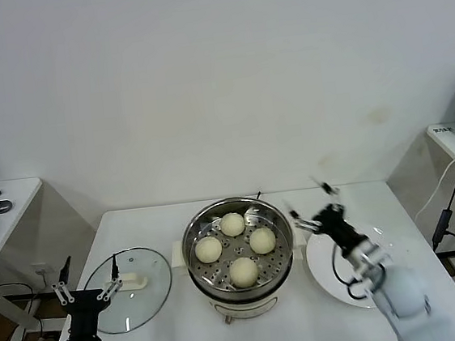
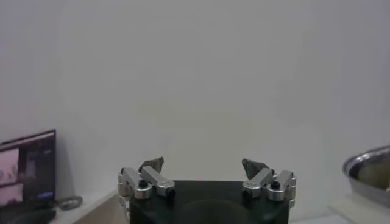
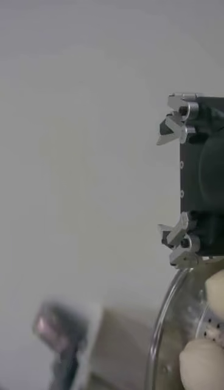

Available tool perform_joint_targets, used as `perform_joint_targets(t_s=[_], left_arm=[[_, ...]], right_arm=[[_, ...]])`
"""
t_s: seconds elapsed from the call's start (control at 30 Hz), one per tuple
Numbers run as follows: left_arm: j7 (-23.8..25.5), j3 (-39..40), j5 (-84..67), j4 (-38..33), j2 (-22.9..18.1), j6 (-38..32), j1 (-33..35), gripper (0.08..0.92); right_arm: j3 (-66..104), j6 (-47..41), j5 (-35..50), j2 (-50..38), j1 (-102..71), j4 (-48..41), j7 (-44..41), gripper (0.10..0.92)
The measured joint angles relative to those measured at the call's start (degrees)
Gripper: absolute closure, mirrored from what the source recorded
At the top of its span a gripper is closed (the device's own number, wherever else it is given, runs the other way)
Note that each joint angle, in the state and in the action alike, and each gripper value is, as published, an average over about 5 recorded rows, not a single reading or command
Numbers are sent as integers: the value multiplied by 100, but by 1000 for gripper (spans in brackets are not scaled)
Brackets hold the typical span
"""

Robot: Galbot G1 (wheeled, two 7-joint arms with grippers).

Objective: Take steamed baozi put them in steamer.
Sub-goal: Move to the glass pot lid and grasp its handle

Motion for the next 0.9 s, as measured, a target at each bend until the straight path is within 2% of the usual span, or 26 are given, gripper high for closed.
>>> perform_joint_targets(t_s=[0.5,0.9], left_arm=[[-392,-463,4498,1016,670,-514,268,177],[-279,-220,6139,1997,1097,-692,-253,177]], right_arm=[[1702,254,481,1154,-1547,651,179,203],[2040,283,609,1424,-1905,956,246,203]])
